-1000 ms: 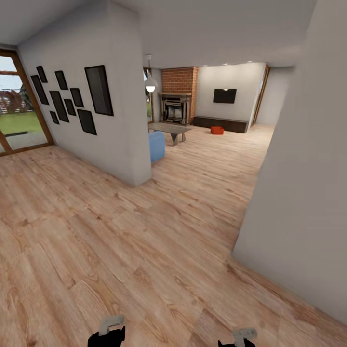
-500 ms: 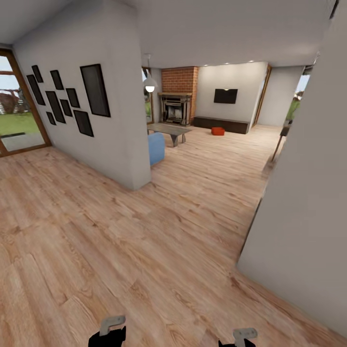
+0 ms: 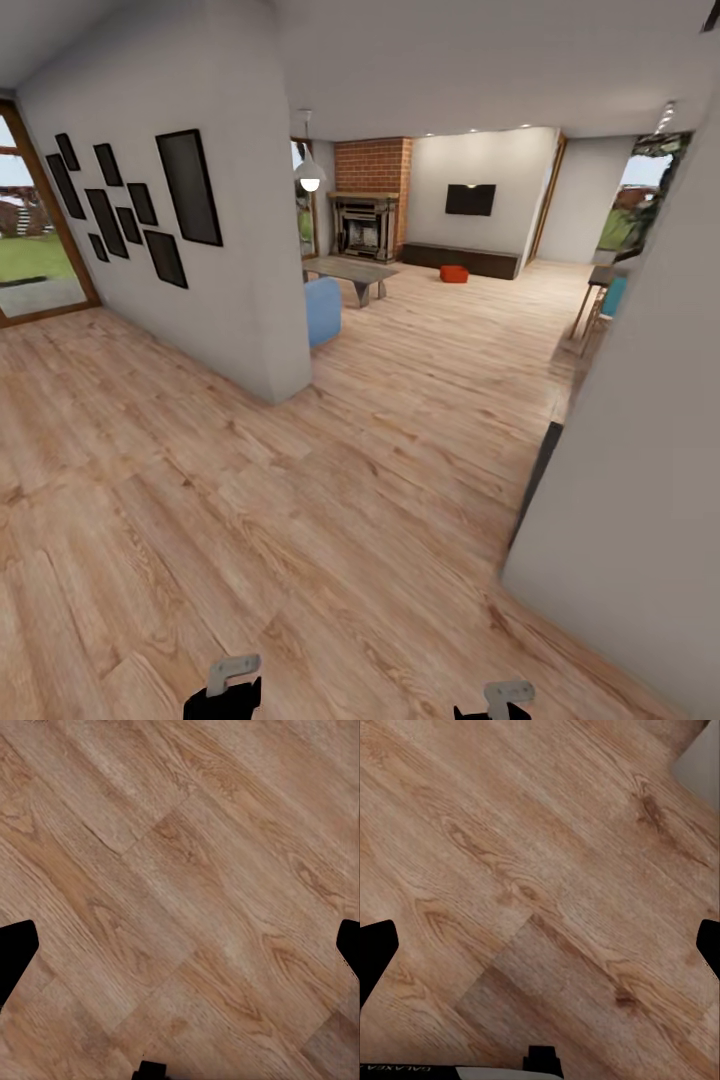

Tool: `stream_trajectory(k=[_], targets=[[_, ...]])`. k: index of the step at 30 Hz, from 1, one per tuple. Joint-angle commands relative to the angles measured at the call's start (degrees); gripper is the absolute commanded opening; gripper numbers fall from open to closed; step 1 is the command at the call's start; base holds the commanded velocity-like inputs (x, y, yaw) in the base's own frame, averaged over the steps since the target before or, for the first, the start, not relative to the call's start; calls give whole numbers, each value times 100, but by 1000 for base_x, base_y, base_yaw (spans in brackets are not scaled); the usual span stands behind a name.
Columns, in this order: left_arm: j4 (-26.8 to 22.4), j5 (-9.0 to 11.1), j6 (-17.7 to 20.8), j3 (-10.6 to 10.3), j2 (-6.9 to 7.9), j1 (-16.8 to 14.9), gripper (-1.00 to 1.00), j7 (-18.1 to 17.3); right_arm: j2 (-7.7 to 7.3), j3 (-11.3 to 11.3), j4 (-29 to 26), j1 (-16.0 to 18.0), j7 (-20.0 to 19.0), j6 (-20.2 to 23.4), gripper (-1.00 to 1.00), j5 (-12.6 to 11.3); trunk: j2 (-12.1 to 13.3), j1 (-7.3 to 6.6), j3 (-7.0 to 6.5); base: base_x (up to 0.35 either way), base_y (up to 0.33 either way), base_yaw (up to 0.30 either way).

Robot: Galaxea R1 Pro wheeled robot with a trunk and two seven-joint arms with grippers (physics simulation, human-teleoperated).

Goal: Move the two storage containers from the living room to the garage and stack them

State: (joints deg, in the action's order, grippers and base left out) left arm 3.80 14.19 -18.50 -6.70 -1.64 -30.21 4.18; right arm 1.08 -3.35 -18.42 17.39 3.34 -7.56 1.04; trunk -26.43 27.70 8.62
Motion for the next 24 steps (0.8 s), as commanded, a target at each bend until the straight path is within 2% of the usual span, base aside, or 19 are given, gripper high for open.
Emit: stream_trajectory(k=[1,18,22,24], targets=[[25,40,-39,-50,-4,-11,100,9,-2,-34,5,4,35,-12,100,10,-10,6,11,329,0,0],[29,20,-70,-57,105,-11,100,-62,-31,-26,2,2,35,-18,100,3,-10,6,11,329,0,0],[33,10,-82,-59,243,-11,100,-811,-70,-26,3,2,35,-18,100,-14,-10,6,11,329,0,0],[33,17,-88,-61,290,-11,100,-1002,-72,-26,3,2,35,-18,100,-15,-10,6,11,329,0,0]])
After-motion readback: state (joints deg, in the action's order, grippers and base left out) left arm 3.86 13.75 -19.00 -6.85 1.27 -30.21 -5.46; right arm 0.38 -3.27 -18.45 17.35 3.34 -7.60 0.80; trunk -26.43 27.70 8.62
